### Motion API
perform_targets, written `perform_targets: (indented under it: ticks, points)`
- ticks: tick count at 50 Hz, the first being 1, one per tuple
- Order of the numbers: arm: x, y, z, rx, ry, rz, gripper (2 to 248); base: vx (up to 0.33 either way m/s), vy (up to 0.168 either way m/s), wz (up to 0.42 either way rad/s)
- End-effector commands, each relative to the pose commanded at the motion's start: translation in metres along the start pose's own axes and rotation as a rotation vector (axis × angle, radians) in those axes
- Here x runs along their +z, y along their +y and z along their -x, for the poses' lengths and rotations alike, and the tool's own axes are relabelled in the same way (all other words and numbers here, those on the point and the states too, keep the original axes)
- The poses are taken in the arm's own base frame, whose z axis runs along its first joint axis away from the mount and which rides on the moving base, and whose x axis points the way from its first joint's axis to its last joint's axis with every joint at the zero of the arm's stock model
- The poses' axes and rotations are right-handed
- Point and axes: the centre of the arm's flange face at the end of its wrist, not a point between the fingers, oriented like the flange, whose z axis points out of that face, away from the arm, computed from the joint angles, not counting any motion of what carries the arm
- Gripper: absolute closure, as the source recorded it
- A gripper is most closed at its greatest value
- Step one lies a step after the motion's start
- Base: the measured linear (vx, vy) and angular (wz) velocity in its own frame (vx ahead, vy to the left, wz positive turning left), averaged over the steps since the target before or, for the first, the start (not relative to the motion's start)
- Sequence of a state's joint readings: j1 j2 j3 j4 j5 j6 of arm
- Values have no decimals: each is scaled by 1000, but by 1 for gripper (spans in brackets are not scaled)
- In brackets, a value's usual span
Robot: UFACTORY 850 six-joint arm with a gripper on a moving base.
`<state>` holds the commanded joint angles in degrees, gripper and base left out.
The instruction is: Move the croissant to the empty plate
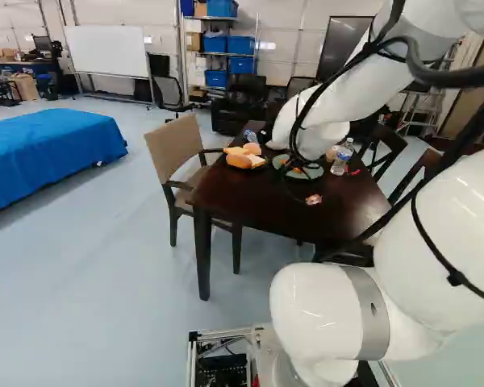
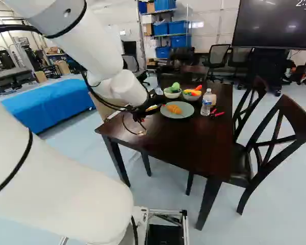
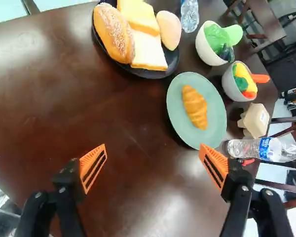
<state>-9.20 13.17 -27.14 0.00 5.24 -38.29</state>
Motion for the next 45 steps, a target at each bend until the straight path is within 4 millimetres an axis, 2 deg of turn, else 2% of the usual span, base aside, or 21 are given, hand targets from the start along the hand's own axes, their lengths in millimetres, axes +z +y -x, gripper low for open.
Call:
perform_targets:
  ticks: [26, 45]
  points:
    - [5, -48, 26, 223, 176, 48, 3, 0, 0, 0]
    - [3, -74, 43, 350, 282, 51, 3, 0, 0, 0]
